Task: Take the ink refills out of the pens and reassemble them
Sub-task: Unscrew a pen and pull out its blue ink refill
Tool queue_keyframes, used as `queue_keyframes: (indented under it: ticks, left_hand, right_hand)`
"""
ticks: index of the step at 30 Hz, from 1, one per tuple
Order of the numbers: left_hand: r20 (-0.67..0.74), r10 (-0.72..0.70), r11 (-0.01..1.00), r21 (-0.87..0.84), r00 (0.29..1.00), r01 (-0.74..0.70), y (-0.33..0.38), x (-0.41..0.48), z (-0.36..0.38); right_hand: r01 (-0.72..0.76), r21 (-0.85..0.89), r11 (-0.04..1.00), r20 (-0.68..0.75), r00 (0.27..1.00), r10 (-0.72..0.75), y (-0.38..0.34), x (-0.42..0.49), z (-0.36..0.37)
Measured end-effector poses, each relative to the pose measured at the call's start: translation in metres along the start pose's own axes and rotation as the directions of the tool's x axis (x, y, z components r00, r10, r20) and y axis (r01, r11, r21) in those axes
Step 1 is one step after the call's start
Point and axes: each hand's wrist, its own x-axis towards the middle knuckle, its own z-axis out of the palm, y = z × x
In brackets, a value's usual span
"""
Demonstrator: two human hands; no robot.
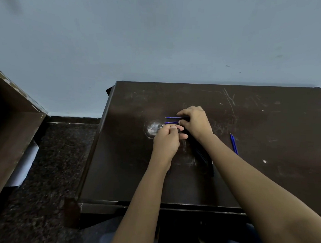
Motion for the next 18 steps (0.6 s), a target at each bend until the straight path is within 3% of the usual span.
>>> queue_keyframes:
  ticks: [5, 18]
  left_hand:
    - [-0.001, -0.009, 1.0, 0.0, 1.0, 0.009, 0.0, 0.001, -0.002]
    - [0.003, -0.01, 1.0, 0.021, 1.0, 0.01, 0.001, 0.003, -0.003]
  right_hand:
    - [-0.048, -0.053, 0.997, -0.005, 0.999, 0.047, 0.002, 0.011, 0.004]
    - [-0.136, 0.037, 0.99, -0.041, 0.99, 0.138, -0.002, 0.027, 0.005]
